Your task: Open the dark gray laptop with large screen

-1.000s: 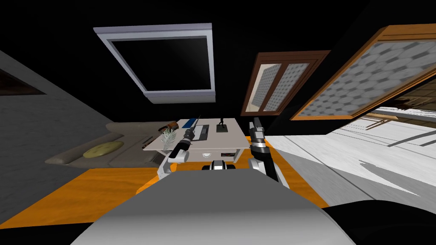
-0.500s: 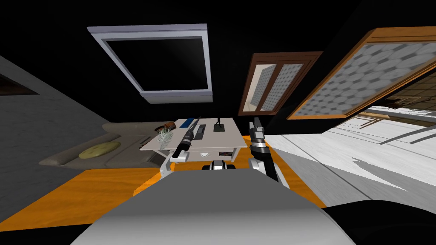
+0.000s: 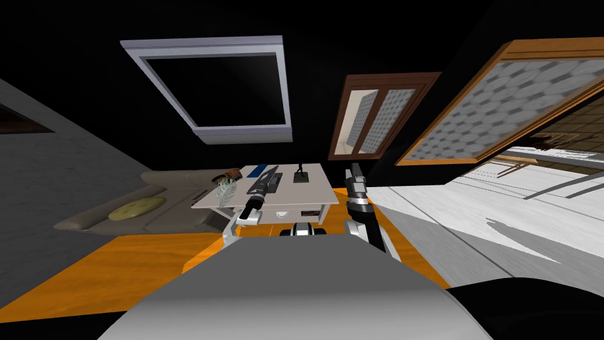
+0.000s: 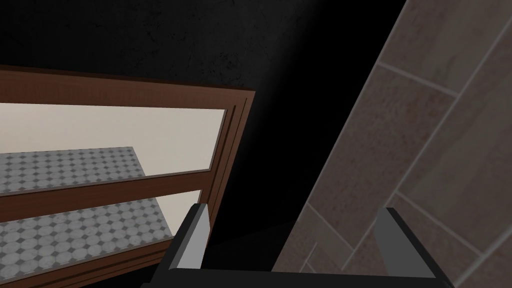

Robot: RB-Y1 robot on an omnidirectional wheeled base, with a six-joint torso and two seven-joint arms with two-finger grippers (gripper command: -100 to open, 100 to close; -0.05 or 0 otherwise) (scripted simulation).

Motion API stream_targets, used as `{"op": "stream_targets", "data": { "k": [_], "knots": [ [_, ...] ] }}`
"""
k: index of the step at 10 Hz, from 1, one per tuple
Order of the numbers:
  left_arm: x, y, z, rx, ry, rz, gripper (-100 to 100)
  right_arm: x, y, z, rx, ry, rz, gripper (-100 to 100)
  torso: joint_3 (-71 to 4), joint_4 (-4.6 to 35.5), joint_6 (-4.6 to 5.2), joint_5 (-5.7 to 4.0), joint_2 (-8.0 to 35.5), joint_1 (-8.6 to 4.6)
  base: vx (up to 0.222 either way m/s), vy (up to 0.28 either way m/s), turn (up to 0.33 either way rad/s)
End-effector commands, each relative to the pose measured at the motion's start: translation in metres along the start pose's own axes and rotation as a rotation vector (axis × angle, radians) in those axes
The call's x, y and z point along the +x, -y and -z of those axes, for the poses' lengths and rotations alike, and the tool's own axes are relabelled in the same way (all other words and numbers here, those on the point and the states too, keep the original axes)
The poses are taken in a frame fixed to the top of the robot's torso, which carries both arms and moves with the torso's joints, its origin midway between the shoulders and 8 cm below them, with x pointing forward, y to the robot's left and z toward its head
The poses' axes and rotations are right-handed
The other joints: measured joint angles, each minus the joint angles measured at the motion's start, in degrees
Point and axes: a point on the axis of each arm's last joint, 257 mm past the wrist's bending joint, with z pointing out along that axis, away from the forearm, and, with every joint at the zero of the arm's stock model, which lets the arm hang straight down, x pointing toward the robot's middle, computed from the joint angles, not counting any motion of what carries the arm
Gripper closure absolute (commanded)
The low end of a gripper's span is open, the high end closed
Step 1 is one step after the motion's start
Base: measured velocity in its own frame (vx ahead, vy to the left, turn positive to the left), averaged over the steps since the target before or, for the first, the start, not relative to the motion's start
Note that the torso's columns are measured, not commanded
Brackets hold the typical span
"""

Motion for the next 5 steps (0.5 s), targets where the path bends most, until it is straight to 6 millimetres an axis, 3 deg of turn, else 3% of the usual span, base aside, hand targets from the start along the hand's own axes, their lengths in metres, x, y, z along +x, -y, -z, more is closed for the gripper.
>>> {"op": "stream_targets", "data": {
  "k": [1, 5],
  "knots": [
    [-0.006, 0.014, 0.003, -0.005, 0.002, 0.005, -100, 0.0, 0.0, 0.0, 0.0, 0.0, 0.0, 0, 0.0, 0.0, 0.0, -0.02, 0.0, -0.01, 0.016, 0.005, 0.0],
    [-0.012, 0.036, 0.009, -0.005, 0.001, 0.005, -100, 0.0, 0.0, 0.0, 0.0, 0.0, 0.0, 0, 0.1, 0.1, 0.02, -0.06, 0.1, -0.17, 0.017, 0.0, -0.002]
  ]
}}
